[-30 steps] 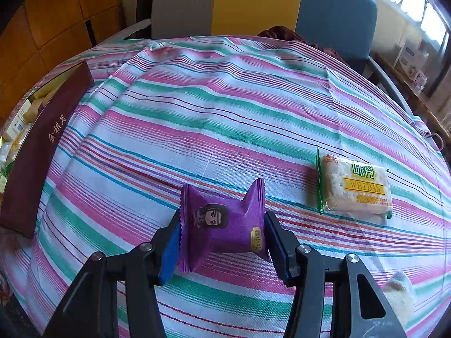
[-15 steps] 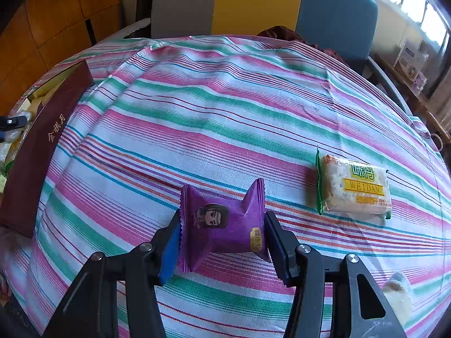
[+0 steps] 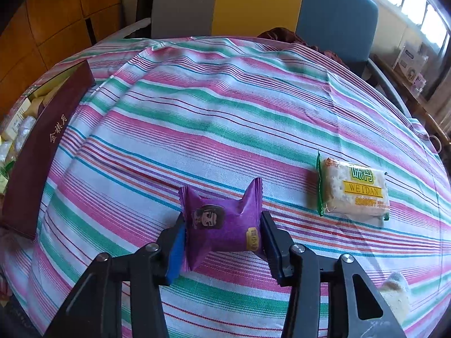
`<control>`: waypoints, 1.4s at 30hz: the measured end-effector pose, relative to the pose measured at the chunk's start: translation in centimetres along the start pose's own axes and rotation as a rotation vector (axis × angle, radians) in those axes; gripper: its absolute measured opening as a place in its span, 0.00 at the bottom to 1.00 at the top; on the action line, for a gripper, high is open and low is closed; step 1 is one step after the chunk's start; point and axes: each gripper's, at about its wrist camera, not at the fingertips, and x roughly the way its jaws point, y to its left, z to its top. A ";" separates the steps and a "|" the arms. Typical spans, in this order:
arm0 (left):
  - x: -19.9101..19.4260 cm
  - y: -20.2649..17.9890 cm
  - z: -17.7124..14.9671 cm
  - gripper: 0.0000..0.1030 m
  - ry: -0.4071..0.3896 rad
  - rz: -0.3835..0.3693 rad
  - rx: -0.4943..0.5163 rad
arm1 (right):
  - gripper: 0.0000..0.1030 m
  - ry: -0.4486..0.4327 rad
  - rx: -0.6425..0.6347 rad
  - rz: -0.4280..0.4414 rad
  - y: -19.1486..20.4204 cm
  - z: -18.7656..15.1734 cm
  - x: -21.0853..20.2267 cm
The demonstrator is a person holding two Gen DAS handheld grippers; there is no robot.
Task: Organize objects
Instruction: 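Carry the cotton-ball bag into the gold tray and open the left gripper, then carry the purple sweet into the gold tray and open the right gripper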
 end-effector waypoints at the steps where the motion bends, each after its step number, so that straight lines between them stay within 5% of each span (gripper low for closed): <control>1: -0.7 0.4 -0.5 0.52 -0.010 0.009 0.005 | 0.45 -0.018 0.008 0.015 0.4 0.3 -0.7; 10: -3.3 3.7 -3.3 0.52 -0.029 0.018 -0.035 | 0.45 -0.205 -0.197 0.218 13.2 5.0 -7.8; 15: -3.6 4.3 -3.8 0.52 -0.034 0.010 -0.057 | 0.45 -0.183 -0.311 0.294 21.1 7.4 -6.6; 21: -3.4 5.0 -4.0 0.52 -0.023 0.010 -0.078 | 0.46 -0.059 -0.323 0.298 25.8 9.5 -1.2; 29: -3.1 4.9 -4.2 0.54 -0.016 0.034 -0.064 | 0.58 -0.010 -0.248 0.292 26.2 10.3 2.5; 33: -3.1 4.3 -4.5 0.55 -0.012 0.035 -0.050 | 0.79 -0.074 -0.237 0.313 25.5 10.0 0.7; 42: -4.3 1.6 -4.6 0.55 -0.029 0.026 0.024 | 0.81 -0.165 -0.202 0.320 21.7 7.0 -4.6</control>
